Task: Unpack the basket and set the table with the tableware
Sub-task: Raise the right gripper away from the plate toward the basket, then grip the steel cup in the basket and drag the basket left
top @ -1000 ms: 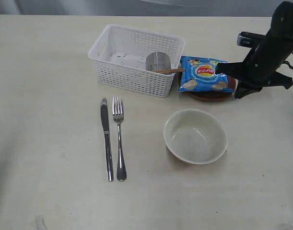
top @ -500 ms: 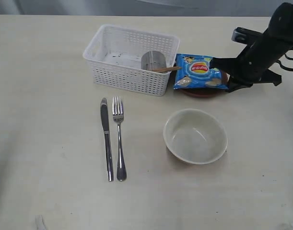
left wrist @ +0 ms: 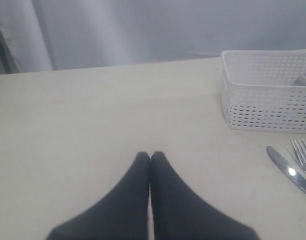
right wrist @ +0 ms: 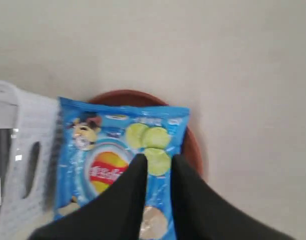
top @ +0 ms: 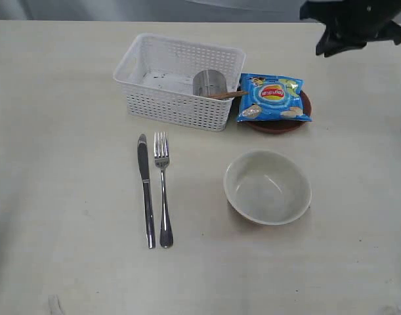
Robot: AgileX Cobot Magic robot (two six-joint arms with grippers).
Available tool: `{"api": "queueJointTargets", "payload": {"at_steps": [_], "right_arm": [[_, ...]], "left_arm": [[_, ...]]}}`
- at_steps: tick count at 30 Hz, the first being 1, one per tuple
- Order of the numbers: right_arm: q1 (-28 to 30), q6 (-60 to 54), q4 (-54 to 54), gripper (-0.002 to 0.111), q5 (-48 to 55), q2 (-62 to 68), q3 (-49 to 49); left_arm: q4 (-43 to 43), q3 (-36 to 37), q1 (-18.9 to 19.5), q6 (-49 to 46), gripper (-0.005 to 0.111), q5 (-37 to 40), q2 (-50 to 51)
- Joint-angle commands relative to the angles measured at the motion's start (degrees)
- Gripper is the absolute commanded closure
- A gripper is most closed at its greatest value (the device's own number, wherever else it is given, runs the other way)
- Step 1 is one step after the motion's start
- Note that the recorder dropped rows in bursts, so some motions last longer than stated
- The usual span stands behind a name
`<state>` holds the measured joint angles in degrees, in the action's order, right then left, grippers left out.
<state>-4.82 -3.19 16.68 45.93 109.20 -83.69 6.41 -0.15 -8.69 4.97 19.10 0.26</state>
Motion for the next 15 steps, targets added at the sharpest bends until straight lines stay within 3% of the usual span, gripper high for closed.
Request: {"api": "queueJointTargets", "payload": {"at_steps": [1,3,10,15], "right_arm": [[-3.67,-2.00,3.83,0.055,7.19,-0.29,-6.56],[-6.11,-1.00,3.83,0.042,9.58,1.08,-10.20],[-12.66,4.82,2.00,0.050,16.96,9.74,-23.91],[-14.81,12.62,-7.88,0.050,21.96,15.36,-29.78]], "left_arm": [[-0.59,0.15,0.15,-0.09,0.107,-0.41,-0.26],[-0.59,0.15,0.15,-0.09,0.107,-0.41,-0.26],[-0.20,0.15,0.15,-0.09,0.107,-0.41,-0.26],[-0.20,0.15,0.15,-0.09,0.107,-0.41,-0.26]]}}
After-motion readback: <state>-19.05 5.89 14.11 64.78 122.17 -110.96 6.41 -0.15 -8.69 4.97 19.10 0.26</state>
